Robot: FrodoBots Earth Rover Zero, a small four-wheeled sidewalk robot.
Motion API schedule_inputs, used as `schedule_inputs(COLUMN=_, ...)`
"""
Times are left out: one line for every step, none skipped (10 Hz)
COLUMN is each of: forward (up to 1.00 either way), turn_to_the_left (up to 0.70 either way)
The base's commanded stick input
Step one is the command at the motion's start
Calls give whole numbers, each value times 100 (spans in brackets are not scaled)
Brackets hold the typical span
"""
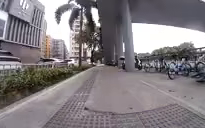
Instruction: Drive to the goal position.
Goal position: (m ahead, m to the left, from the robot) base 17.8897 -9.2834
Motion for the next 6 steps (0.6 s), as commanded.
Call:
schedule_inputs(forward=0, turn_to_the_left=0)
schedule_inputs(forward=0, turn_to_the_left=0)
schedule_inputs(forward=0, turn_to_the_left=0)
schedule_inputs(forward=0, turn_to_the_left=0)
schedule_inputs(forward=45, turn_to_the_left=0)
schedule_inputs(forward=45, turn_to_the_left=0)
